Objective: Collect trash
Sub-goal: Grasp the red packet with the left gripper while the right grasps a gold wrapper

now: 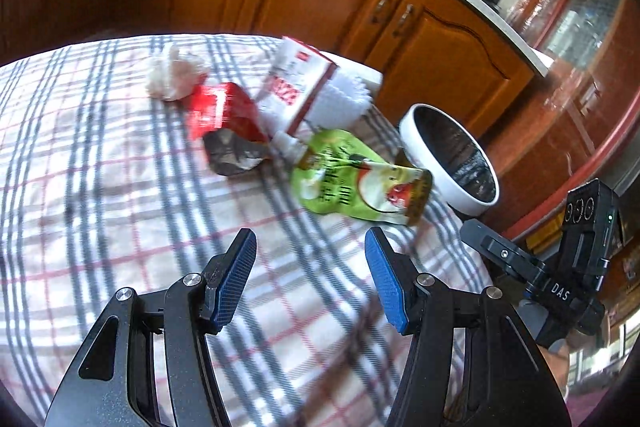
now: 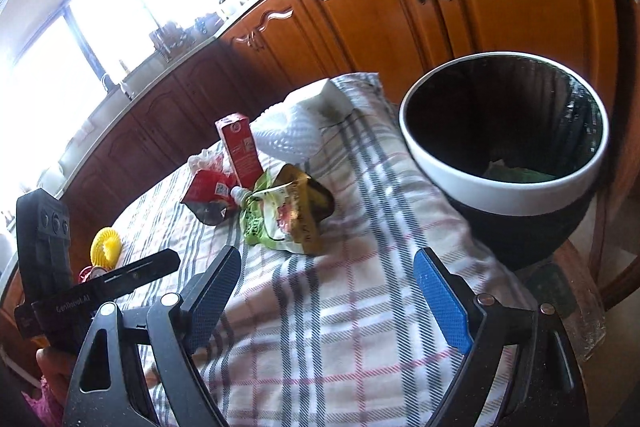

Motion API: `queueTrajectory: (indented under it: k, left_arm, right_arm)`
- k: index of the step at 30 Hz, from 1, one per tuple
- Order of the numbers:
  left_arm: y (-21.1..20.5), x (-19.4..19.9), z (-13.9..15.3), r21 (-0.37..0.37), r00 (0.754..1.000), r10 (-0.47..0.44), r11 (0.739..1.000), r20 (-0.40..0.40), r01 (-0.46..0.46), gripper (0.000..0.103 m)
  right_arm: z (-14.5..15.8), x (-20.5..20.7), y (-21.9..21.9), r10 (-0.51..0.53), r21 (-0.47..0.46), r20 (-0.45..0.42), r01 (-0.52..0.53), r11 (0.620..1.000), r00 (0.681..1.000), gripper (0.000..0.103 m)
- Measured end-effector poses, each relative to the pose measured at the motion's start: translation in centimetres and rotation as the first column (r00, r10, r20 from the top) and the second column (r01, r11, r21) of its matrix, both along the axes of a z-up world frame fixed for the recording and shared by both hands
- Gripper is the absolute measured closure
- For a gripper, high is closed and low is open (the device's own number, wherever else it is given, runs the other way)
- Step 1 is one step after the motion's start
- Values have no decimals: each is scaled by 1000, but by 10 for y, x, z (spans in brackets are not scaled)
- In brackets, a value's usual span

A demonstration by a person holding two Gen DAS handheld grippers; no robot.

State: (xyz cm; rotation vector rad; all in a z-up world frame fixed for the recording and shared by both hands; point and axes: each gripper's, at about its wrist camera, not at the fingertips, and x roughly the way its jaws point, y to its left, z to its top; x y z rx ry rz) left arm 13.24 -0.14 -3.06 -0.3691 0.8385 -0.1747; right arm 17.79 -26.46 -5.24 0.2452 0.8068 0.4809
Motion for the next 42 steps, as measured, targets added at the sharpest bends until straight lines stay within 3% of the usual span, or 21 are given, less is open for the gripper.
queueTrajectory:
  k: [8, 15, 24, 26, 28, 29, 30, 31, 33, 42]
  left_arm:
    - [16, 8, -1, -1, 999, 43, 999, -9, -43, 46]
    - [29, 29, -4, 61, 997, 80, 995, -11, -80, 46]
    - [43, 63, -21, 84, 993, 112, 991, -46, -108, 47]
    - [44, 69, -24, 89, 993, 112, 990, -46, -107, 56]
    - [44, 77, -29, 89, 993, 99, 992, -59, -94, 77]
    - [44, 78, -30, 86, 993, 95, 992, -63, -89, 82]
    - [43, 80, -32, 83, 994, 88, 993, -69, -82, 91]
    - [42, 80, -33, 81, 994, 83, 994, -71, -77, 95]
    - [42, 77, -33, 79, 995, 77, 994, -62, -72, 97]
    - [36, 35, -14, 45, 999, 38, 998, -7, -37, 101]
  right_arm:
    - [0, 9, 15, 36, -19, 1, -36, 999, 999, 13]
    - [1, 23, 24, 58, -30, 2, -58, 998, 998, 13]
    - [-6, 46, 36, 92, -47, -11, -92, 995, 996, 14]
    - [-9, 53, 41, 100, -59, -18, -101, 993, 995, 14]
    - [-11, 59, 47, 115, -71, -27, -117, 991, 993, 14]
    - [-13, 61, 49, 123, -73, -33, -125, 989, 992, 15]
    - [-14, 63, 53, 134, -75, -41, -137, 988, 990, 21]
    - [-15, 63, 56, 145, -79, -47, -148, 986, 988, 35]
    - [-18, 62, 62, 157, -103, -56, -162, 981, 986, 54]
    - [-4, 27, 54, 155, -108, 3, -154, 982, 988, 60]
